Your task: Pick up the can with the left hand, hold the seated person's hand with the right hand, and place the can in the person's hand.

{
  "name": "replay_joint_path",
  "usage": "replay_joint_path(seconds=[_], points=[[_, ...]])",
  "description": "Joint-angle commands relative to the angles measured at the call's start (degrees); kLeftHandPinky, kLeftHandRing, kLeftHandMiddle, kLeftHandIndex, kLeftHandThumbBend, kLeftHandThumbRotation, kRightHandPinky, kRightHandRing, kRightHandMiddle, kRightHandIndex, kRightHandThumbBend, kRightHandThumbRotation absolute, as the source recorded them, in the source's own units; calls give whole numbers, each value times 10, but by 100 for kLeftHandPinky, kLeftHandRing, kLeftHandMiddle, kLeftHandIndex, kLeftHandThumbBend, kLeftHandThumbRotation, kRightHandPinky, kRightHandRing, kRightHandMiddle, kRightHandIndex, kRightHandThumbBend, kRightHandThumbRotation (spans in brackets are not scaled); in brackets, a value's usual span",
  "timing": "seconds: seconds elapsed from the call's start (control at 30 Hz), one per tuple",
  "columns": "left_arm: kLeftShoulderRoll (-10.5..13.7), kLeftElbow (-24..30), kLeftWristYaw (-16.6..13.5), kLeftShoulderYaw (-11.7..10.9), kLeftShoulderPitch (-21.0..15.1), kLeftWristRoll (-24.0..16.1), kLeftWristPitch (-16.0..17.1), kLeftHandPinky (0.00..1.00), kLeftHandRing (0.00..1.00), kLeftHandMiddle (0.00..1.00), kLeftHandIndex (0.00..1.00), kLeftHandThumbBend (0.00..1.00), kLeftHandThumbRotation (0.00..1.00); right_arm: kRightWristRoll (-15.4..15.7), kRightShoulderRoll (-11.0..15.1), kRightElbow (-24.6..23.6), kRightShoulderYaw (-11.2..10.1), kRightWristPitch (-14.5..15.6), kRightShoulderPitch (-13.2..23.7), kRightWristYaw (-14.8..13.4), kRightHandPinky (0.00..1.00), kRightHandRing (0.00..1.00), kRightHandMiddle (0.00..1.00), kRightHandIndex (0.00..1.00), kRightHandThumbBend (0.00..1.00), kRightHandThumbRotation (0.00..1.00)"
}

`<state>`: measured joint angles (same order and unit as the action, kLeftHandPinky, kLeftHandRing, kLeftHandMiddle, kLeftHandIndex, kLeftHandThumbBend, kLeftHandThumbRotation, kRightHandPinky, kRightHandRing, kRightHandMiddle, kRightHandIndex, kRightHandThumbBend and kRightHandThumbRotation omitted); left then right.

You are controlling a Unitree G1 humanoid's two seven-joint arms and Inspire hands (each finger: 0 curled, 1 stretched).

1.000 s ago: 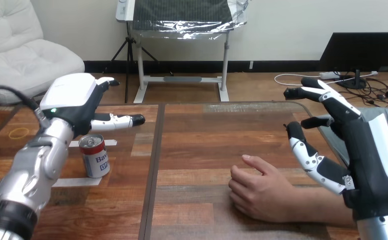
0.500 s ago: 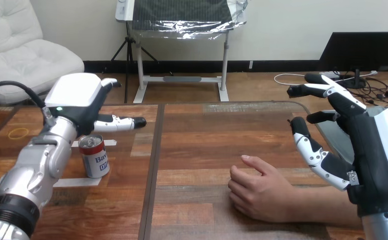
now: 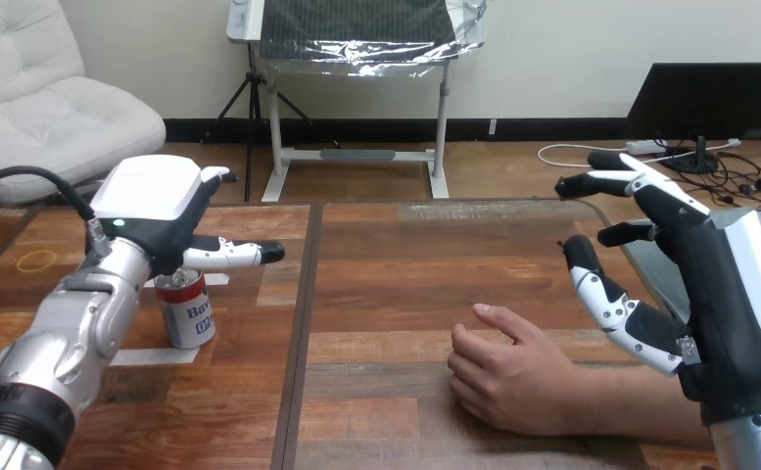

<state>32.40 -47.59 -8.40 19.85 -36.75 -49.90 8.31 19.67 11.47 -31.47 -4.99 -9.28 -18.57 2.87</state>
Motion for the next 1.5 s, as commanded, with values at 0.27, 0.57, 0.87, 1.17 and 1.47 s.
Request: replay_joint_path(seconds=[0.27,0.57,0.87,1.17,1.47], points=[[25,-1,9,-11,-25,35,-1,83,82,84,87,85,87,3,13,-33,-14,3,35,3,63,86,86,67,33,0],[26,-5,21,-14,-16,68,4,81,82,84,87,85,86,3,15,-33,-16,4,38,8,62,84,85,65,32,0],[28,-14,18,-7,-12,75,4,79,81,83,87,85,87,7,20,-35,-19,7,39,15,61,83,85,65,33,0],[26,-28,20,-6,-11,77,0,78,81,84,87,86,87,4,28,-36,-22,8,41,21,62,84,85,66,33,0],[25,-28,25,-9,-6,82,-3,79,82,84,88,87,89,-4,34,-37,-22,12,42,24,62,84,85,66,34,0]])
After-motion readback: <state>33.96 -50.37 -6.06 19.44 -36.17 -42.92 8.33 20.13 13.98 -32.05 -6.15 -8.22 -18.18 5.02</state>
